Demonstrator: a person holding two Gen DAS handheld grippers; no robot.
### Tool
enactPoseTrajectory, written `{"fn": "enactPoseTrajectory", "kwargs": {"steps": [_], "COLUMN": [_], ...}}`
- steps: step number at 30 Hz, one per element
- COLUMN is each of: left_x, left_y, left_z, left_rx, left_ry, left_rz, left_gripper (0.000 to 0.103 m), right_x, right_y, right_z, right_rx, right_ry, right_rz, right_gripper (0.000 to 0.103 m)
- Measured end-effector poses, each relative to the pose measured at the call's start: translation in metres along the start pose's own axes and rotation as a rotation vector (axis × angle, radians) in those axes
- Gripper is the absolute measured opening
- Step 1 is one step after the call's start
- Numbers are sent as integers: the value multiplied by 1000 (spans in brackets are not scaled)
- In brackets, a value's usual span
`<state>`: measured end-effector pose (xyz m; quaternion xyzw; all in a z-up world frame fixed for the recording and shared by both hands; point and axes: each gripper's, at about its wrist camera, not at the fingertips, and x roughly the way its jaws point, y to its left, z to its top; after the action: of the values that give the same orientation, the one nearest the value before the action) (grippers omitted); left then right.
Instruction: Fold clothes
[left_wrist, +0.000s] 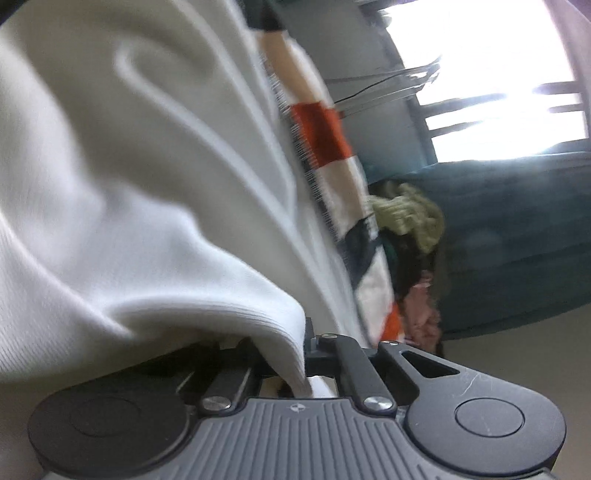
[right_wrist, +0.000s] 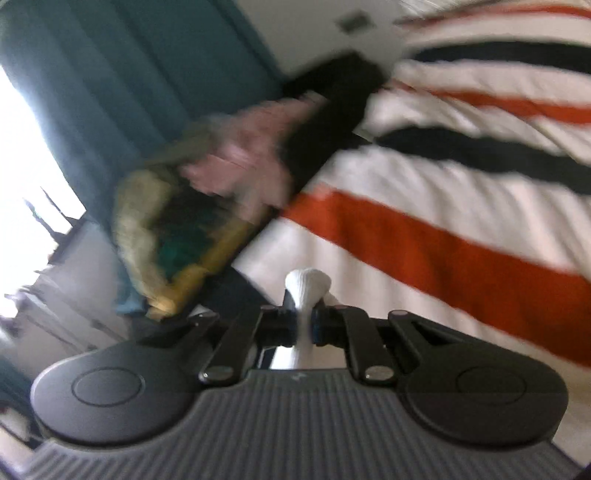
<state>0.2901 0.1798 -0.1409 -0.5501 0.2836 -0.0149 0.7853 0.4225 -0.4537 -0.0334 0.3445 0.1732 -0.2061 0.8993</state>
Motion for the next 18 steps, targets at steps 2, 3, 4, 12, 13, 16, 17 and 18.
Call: {"fn": "enactPoseTrajectory", "kwargs": {"steps": [2, 3, 4, 12, 13, 16, 17, 18], "left_x": [-8, -11, -13, -15, -16, -15, -16, -17], "left_y": [-3, -4, -7, -20, -20, -29, -34, -38], "left_z": [2, 2, -1, -33, -35, -44, -48, -53], "left_rx": [11, 17, 37, 303, 322, 421, 457, 491], "left_ry": [0, 4, 9, 71, 68, 47, 42, 38], "left_rz": [-31, -43, -40, 122, 138, 182, 198, 214], "left_gripper": [2, 2, 2, 3, 3, 6, 7, 9], "right_x": [-15, -24, -34, -11, -9, -10, -11, -13], "right_y": [29, 31, 32, -112, -125, -149, -151, -152], "right_z": [18, 20, 21, -59, -69, -86, -88, -90], "right_rx": [-59, -71, -81, -72, -68, -57, -60, -64], "right_ry": [-105, -161, -218, -46, -21, 20, 26, 31], "right_rz": [85, 131, 176, -112, -131, -140, -137, -134], "right_gripper": [10, 10, 10, 10, 11, 11, 12, 13]}}
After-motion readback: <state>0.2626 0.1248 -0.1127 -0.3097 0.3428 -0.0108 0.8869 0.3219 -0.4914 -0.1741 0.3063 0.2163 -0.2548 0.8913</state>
